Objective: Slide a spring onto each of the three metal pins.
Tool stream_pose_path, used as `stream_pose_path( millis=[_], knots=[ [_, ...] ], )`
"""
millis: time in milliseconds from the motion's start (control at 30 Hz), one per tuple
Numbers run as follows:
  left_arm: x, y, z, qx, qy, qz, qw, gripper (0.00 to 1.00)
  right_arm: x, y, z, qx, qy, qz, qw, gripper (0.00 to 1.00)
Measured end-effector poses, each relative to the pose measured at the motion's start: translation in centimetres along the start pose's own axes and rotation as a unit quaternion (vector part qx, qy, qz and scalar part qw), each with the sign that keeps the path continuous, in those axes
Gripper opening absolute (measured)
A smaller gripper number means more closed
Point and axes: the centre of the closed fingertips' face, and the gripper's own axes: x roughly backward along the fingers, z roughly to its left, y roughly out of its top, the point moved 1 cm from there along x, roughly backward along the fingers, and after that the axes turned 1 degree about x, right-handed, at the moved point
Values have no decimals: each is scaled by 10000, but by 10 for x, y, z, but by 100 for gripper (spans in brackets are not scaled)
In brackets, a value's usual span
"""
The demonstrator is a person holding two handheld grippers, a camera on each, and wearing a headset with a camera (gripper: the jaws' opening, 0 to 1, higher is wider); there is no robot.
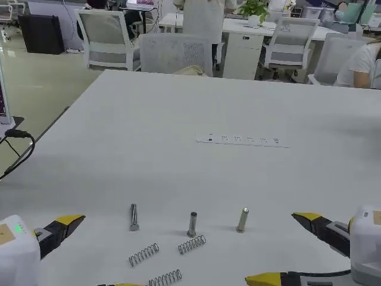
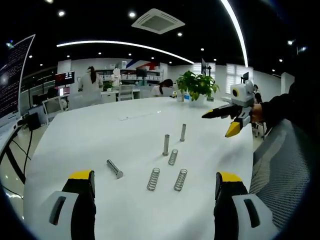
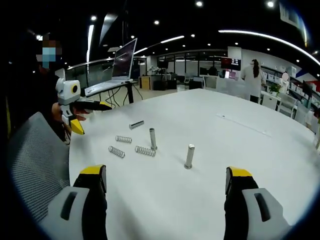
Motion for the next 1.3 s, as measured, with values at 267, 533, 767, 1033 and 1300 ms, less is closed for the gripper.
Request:
stream_pose_path(
  millis=[267,533,767,1033,1300],
  knots=[
    [-1,1,-1,-10,-17,-1,10000,98,0,-1,-1,27,-8,28,10000,97],
    [-1,2,-1,-21,-20,-5,10000,98,1,-1,-1,33,-36,39,10000,97],
    [-1,2,0,-23,-4,5,10000,97,1,-2,-1,33,-33,54,10000,97],
    [-1,2,0,-16,-8,11,10000,97,1,-3,-2,22,-29,70,10000,97],
    [-2,3,1,-11,-9,3,10000,97,1,-3,-2,11,-46,79,10000,97]
  ],
)
